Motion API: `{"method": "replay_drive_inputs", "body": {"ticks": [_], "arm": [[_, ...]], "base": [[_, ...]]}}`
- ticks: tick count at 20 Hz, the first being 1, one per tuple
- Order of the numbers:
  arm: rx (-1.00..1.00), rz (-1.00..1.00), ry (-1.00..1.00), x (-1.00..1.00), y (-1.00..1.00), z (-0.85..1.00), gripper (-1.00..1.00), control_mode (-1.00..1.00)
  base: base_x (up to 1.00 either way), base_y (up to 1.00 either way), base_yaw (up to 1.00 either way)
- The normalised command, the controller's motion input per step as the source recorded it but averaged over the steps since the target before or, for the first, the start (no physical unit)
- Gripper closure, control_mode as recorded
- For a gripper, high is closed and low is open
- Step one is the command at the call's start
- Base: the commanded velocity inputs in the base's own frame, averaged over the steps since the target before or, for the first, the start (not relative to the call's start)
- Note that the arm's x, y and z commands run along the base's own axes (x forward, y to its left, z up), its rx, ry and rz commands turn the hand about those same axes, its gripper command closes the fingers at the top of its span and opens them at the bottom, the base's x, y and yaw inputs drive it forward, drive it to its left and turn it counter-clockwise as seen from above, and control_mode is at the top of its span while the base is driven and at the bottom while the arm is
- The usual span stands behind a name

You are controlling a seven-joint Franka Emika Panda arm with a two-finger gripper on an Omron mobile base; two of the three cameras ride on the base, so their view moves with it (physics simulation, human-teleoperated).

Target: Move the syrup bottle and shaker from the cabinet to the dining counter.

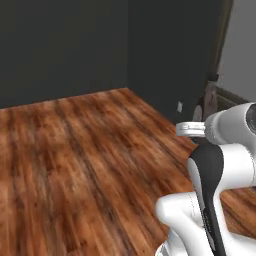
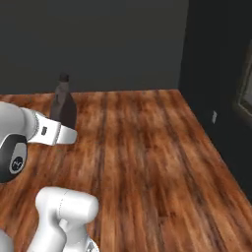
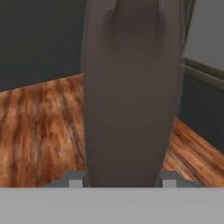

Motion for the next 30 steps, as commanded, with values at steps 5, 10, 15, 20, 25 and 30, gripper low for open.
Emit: {"method": "replay_drive_inputs", "body": {"ticks": [5,10,15,20,25,30], "arm": [[0.0,0.0,0.0,0.0,0.0,0.0,1.0,1.0],[0.0,0.0,0.0,0.0,0.0,0.0,1.0,1.0],[0.0,0.0,0.0,0.0,0.0,0.0,1.0,1.0],[0.0,0.0,0.0,0.0,0.0,0.0,1.0,1.0],[0.0,0.0,0.0,0.0,0.0,0.0,1.0,1.0],[0.0,0.0,0.0,0.0,0.0,0.0,1.0,1.0]], "base": [[0.2,0.72,0.57],[0.05,0.79,0.45],[0.15,0.65,0.41],[0.33,0.67,0.33],[0.44,0.59,0.25],[0.71,0.75,0.11]]}}
